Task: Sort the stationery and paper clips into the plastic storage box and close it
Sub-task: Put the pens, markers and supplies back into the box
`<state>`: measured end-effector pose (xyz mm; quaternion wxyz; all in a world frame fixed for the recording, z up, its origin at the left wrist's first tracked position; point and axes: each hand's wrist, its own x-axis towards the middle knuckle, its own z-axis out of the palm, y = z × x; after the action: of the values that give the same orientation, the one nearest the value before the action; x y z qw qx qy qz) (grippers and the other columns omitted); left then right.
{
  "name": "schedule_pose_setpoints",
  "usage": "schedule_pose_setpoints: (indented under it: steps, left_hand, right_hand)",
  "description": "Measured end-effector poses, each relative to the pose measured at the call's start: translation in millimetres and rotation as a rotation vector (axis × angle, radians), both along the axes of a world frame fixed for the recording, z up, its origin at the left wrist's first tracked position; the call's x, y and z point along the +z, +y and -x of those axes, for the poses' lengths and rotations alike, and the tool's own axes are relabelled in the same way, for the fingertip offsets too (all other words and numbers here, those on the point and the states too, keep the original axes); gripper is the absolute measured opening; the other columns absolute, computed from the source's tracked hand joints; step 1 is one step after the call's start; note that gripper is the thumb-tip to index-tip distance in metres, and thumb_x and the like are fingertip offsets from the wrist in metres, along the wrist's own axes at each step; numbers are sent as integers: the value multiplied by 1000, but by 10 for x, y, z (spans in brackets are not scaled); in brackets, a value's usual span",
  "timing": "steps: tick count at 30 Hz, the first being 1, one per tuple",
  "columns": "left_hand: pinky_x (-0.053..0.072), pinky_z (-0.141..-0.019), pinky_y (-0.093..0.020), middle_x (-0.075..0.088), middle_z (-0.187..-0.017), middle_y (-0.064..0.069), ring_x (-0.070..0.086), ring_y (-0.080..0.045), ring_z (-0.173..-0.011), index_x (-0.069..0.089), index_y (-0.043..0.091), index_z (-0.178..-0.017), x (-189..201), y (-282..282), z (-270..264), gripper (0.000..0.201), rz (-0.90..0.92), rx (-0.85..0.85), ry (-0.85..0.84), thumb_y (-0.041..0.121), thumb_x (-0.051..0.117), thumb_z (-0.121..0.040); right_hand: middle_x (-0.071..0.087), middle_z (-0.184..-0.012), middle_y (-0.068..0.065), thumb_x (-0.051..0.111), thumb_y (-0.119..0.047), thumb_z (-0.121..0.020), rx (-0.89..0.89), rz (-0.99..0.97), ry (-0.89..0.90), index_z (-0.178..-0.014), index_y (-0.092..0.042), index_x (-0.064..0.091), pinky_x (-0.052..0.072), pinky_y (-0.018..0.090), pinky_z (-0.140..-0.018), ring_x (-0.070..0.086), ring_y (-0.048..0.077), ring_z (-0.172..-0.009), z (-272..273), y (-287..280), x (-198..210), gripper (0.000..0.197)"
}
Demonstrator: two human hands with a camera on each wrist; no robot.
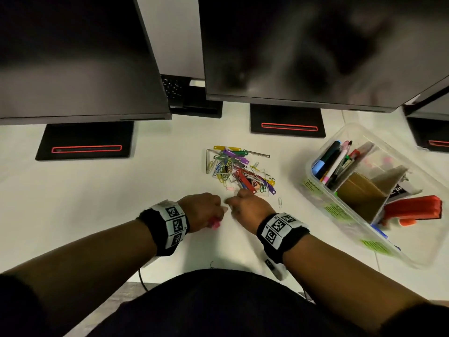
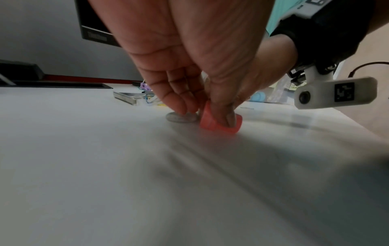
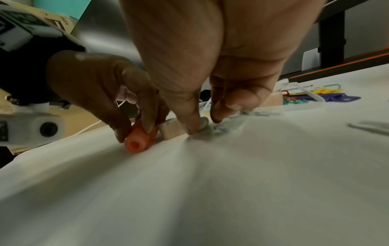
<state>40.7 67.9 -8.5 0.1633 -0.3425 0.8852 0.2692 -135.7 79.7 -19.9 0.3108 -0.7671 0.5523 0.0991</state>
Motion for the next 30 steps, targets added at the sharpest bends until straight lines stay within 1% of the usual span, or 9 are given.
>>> schedule_pose_setpoints:
  steps: [7, 9, 12, 14, 17, 21, 26, 28, 30]
  left_hand:
    - [47, -88, -32, 53, -118, -7, 56, -26, -105, 57, 15, -116, -50, 8, -149, 25, -20, 46, 27, 18, 49, -92]
    - [48, -85, -33, 53, -113, -6, 57, -26, -99, 54, 14, -113, -38, 7, -195, 25, -45, 115, 57, 17, 50, -88]
    - [46, -79, -32, 52, -109, -8, 56, -28, -91, 53, 10, -109, -23, -9, -246, 24, -46, 234, 117, 11, 48, -86]
    - [38, -76, -27, 52, -108, -10, 54, -27, -91, 54, 8, -105, 0, -51, -268, 20, -36, 310, 98, 8, 46, -86]
    - [34, -74, -24, 55, -103, -10, 54, -27, -93, 55, 8, -99, 5, -111, -319, 16, -19, 366, 85, 10, 47, -85]
    - [42, -79, -29, 58, -106, -7, 57, -28, -97, 51, 13, -107, -20, -143, -310, 23, 33, 412, 47, 27, 52, -89]
    - [43, -96, -33, 53, -128, -6, 52, -26, -117, 41, 22, -132, -72, -155, -164, 49, -53, 380, -64, 32, 59, -87]
    - [42, -97, -34, 52, -127, -7, 52, -27, -118, 42, 22, -132, -96, -153, -105, 47, -74, 349, -101, 30, 58, -88]
    - [44, -91, -34, 55, -121, -9, 54, -28, -111, 48, 19, -123, -117, -141, -54, 34, -63, 331, -114, 29, 53, -91]
  right_hand:
    - [51, -120, 15, 45, -10, -92, -63, 56, 10, -115, -8, 56, 45, 34, -82, 57, 34, -104, 29, 35, -63, 26]
    - [53, -120, 15, 45, -10, -91, -101, 61, -31, -117, -9, 55, 45, 34, -84, 56, 33, -107, 16, 24, -46, 27]
    - [58, -116, 9, 54, -21, -89, -106, 138, -93, -115, -14, 57, 45, 32, -82, 54, 28, -110, -28, 25, 18, 27]
    - [59, -111, 10, 58, -26, -88, -94, 191, -157, -111, -13, 61, 45, 31, -78, 56, 29, -104, -80, 36, 51, 27]
    - [53, -111, 14, 54, -15, -89, -78, 134, -221, -109, -9, 60, 51, 36, -77, 59, 34, -92, -154, 34, 49, 22]
    - [51, -109, 14, 44, -11, -91, -72, 60, -232, -107, -8, 59, 49, 41, -81, 57, 34, -90, -178, 44, -14, 22]
    - [50, -111, 9, 53, -33, -89, -19, 58, -80, -113, -14, 55, 50, 35, -76, 58, 31, -92, -185, 60, -54, 31]
    - [50, -112, 9, 55, -36, -88, 3, 48, -48, -115, -15, 53, 48, 34, -76, 58, 30, -95, -187, 60, -80, 34]
    - [51, -113, 9, 51, -34, -91, -3, 50, -47, -118, -14, 51, 48, 35, -78, 58, 31, -98, -181, 77, -105, 34]
